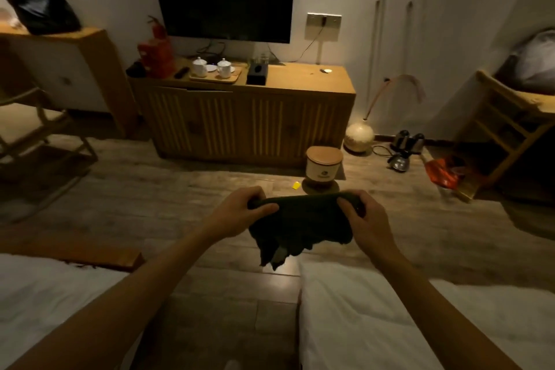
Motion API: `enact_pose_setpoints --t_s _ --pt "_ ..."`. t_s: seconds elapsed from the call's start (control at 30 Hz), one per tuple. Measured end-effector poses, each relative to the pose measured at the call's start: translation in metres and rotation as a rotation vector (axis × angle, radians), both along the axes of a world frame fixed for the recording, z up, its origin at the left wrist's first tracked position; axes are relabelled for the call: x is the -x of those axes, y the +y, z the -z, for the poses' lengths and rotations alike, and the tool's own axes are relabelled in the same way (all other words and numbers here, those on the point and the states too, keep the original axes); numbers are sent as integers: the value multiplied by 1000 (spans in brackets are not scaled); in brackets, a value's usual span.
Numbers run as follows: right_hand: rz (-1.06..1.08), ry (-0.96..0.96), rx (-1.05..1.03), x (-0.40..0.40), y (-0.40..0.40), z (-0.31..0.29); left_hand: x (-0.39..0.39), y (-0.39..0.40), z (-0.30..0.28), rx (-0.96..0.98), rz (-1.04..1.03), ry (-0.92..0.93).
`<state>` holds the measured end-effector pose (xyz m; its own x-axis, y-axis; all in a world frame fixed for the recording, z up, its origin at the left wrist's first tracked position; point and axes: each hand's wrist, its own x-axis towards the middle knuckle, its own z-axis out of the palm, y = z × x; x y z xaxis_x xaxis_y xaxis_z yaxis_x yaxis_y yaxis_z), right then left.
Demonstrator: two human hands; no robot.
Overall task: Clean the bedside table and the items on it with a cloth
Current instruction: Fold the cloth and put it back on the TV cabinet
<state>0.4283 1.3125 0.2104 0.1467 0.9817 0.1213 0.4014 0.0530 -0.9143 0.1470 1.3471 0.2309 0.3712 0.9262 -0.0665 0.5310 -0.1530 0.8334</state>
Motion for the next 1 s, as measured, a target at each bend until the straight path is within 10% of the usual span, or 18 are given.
enact_pose_setpoints --t_s 1.0 --pt "12 -109 201 -80 764 88 -50 799 114 12 -43 15"
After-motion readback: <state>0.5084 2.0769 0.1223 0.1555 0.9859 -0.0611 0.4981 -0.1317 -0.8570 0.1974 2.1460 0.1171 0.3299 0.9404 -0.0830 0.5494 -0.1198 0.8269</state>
